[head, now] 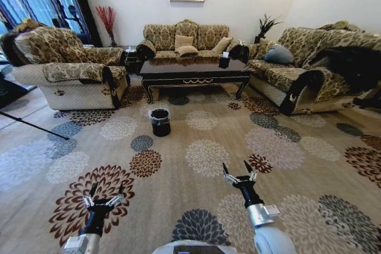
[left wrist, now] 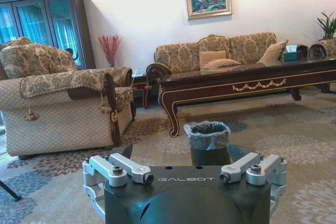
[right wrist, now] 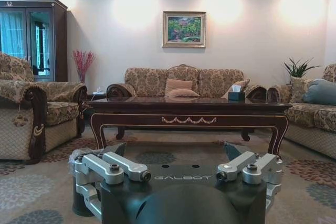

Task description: Move to the front of the table and pick up the trash from the floor, then place it into the trash bin.

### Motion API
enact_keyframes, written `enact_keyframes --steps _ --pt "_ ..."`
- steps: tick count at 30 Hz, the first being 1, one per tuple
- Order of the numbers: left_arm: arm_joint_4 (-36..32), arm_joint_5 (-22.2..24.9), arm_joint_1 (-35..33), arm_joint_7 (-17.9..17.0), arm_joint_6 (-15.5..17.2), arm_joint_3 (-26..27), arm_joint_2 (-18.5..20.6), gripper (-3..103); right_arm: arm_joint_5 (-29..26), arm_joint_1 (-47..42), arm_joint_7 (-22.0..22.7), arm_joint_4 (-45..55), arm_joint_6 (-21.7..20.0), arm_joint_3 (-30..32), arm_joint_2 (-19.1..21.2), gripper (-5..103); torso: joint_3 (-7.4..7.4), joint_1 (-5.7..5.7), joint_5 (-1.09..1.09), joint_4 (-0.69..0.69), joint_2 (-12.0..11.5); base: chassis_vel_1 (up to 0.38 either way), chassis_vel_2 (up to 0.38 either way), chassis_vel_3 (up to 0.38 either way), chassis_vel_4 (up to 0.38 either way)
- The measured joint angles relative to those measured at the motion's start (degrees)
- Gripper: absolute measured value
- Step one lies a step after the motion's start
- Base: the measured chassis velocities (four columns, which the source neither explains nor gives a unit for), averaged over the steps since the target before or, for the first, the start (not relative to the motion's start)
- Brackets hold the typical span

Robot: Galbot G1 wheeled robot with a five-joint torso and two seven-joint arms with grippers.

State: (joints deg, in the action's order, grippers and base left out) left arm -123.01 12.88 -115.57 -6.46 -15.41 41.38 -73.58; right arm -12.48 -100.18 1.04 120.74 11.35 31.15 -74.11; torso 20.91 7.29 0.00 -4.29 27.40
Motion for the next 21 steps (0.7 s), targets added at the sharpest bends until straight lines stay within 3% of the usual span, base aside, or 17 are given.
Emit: enact_keyframes --steps 21 --pt "0.0 0.0 0.0 0.0 0.0 0.0 0.0 100 0.0 0.0 0.0 0.0 0.0 0.0 0.0 100 2.99 1.91 0.00 0.00 4.9 0.000 0.000 0.000 0.000"
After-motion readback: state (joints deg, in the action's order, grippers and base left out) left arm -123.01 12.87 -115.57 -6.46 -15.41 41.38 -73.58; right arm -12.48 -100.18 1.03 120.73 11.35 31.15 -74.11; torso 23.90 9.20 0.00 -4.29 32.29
